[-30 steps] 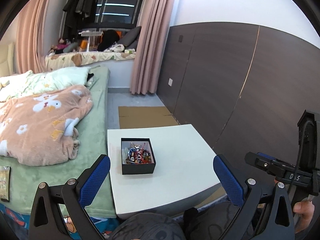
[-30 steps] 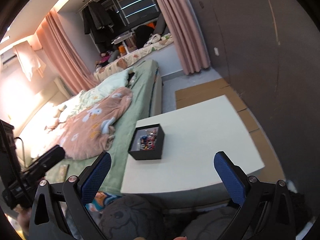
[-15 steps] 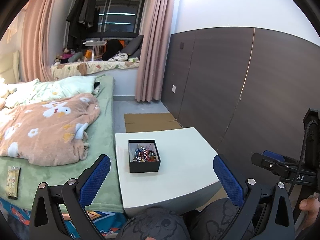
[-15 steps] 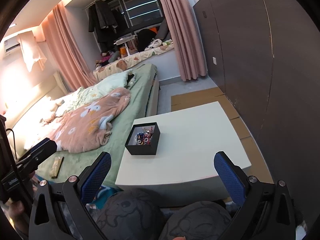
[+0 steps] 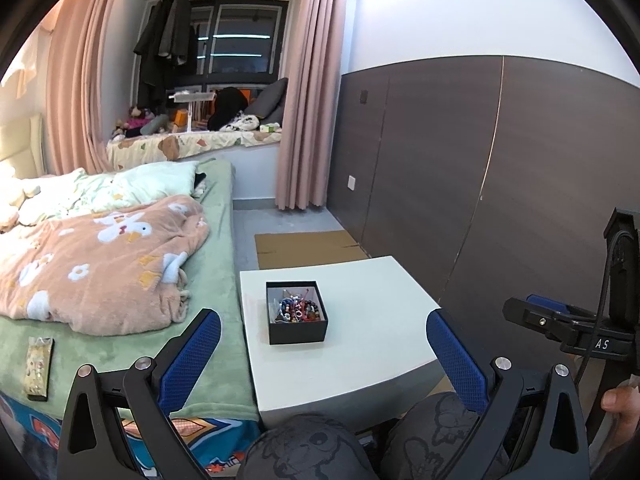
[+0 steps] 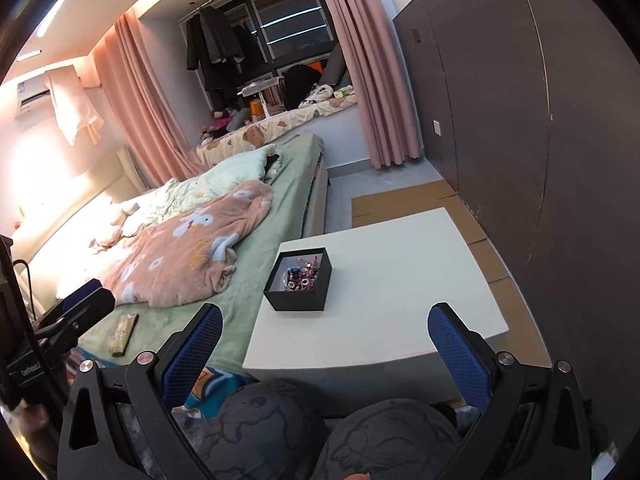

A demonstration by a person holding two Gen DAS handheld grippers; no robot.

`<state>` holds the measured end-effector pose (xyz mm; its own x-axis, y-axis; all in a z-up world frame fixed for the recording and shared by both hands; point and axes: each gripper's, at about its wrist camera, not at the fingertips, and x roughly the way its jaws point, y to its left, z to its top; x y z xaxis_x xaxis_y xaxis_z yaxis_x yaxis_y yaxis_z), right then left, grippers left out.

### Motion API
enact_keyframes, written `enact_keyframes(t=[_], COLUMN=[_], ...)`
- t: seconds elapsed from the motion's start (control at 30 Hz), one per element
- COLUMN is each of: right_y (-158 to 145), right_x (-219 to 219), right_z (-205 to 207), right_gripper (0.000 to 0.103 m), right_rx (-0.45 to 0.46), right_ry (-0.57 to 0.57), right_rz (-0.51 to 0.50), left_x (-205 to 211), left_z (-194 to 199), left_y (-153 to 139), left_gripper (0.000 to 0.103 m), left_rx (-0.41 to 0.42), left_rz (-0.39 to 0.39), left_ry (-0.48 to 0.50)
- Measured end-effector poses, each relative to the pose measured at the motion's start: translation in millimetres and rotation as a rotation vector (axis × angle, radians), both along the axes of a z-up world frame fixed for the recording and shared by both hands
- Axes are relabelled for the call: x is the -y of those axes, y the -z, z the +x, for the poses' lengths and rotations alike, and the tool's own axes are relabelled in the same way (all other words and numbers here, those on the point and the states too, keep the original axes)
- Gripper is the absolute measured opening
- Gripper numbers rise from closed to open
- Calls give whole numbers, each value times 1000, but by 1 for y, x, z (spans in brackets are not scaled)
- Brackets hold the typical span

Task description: Organize jewelry

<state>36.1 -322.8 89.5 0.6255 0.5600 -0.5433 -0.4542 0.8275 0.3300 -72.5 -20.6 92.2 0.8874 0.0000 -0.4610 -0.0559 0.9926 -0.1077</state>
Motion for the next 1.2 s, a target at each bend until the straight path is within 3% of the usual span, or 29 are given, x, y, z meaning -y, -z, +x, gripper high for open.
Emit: enact_keyframes(t=[1.2], right_y=[-2], right_x=[-5], right_z=[-7], right_gripper=[103], right_rx=[2], right_ry=[-9], right_rz=[-6], left_x=[-1], left_z=[-4], left_y=[-2], left_gripper=[103], left_rx=[1], left_rz=[-5], left_ry=[-4])
